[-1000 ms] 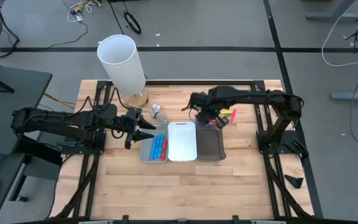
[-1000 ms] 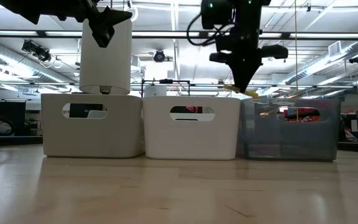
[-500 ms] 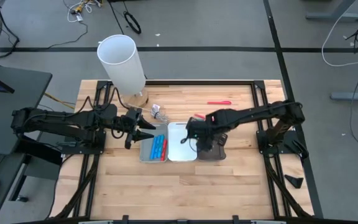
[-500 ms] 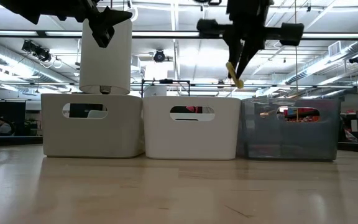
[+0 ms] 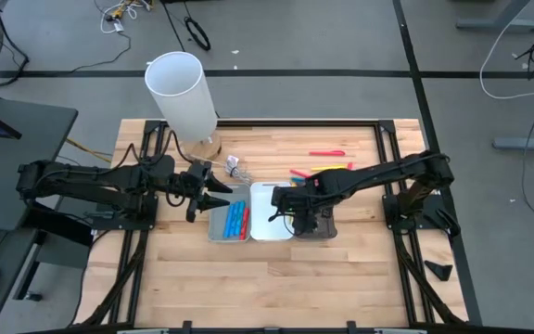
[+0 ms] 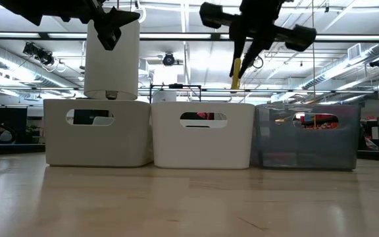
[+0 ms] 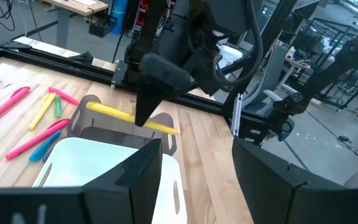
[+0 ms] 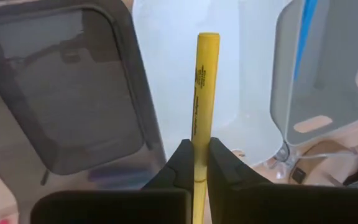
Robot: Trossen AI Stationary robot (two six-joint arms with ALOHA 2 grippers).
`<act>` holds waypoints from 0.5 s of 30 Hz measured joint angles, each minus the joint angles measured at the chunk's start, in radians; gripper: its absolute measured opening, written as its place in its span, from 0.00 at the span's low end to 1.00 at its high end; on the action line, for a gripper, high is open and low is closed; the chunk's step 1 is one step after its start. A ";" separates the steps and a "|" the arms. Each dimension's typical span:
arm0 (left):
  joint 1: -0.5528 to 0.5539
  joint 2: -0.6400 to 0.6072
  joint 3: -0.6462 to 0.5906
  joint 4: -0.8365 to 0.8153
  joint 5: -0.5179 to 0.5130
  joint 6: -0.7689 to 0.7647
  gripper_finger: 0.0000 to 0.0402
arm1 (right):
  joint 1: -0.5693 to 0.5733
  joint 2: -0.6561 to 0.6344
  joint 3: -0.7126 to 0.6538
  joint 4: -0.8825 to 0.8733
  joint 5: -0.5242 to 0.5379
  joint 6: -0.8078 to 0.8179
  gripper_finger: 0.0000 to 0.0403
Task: Pick & Place Markers
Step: Put the top yellow pen into the white bin
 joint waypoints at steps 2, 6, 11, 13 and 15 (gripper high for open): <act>0.000 0.000 0.000 0.000 0.000 0.000 0.50 | -0.007 0.015 0.000 0.003 -0.001 -0.022 0.03; 0.000 0.000 0.000 0.000 0.000 0.000 0.50 | -0.017 0.040 0.000 0.039 -0.007 -0.058 0.03; 0.000 0.000 0.000 0.000 0.000 0.000 0.50 | -0.017 0.075 0.000 0.123 -0.009 -0.125 0.03; 0.000 0.000 0.000 0.000 0.000 0.000 0.50 | -0.017 0.092 0.000 0.149 -0.009 -0.152 0.03; 0.000 0.000 0.000 0.000 0.000 0.000 0.50 | -0.017 0.111 0.000 0.169 -0.010 -0.178 0.03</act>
